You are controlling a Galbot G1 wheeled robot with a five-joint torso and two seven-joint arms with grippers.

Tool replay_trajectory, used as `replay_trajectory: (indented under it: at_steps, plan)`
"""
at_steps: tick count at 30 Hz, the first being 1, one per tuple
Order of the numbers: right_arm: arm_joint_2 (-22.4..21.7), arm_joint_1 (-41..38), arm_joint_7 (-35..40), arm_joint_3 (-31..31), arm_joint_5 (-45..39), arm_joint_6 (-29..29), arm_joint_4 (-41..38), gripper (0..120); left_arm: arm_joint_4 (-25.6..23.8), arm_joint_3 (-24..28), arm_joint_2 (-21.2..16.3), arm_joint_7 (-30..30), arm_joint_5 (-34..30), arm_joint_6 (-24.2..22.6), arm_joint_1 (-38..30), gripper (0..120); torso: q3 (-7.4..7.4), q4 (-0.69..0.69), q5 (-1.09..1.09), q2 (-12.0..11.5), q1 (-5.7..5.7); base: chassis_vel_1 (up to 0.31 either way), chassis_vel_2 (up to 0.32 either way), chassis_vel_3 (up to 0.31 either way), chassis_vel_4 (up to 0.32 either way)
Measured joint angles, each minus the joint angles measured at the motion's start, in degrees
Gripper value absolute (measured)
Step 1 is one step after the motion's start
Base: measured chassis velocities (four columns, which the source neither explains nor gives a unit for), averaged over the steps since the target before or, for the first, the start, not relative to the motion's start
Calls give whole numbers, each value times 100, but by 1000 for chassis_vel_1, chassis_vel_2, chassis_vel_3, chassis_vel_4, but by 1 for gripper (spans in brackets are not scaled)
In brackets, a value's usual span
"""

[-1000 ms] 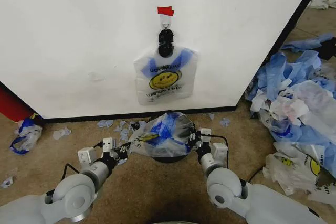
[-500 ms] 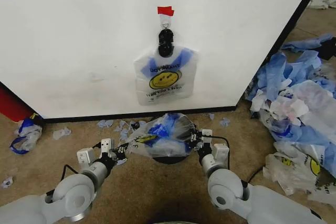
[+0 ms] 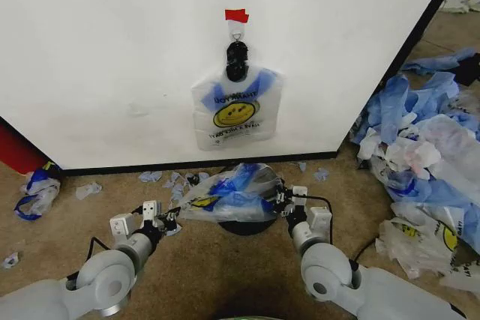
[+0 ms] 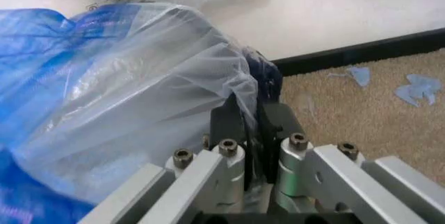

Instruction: Pick up the garbage bag from the wall and place it over the trash bin.

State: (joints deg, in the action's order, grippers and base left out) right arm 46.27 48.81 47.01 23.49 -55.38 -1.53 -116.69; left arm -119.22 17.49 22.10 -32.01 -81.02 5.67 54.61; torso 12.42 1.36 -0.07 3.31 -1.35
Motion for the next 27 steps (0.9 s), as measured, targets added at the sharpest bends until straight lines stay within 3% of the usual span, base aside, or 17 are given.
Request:
replay_trajectory:
  at_steps: [11, 18, 27]
  plan:
    - [45, -12, -5, 19, 14, 0, 9, 0, -161, -103, 26, -27, 30, 13, -34, 0, 0, -1, -1, 0, 0, 0, 0, 0, 0]
    - [138, -115, 1, 133, 39, -1, 92, 0, -757, -188, 99, -246, -188, -70, -147, 0, 0, 0, 1, 0, 0, 0, 0, 0, 0]
    - [119, -192, 28, 199, 38, 1, 80, 0, -889, -286, 69, -311, -247, -104, -20, 0, 0, -1, -1, 0, 0, 0, 0, 0, 0]
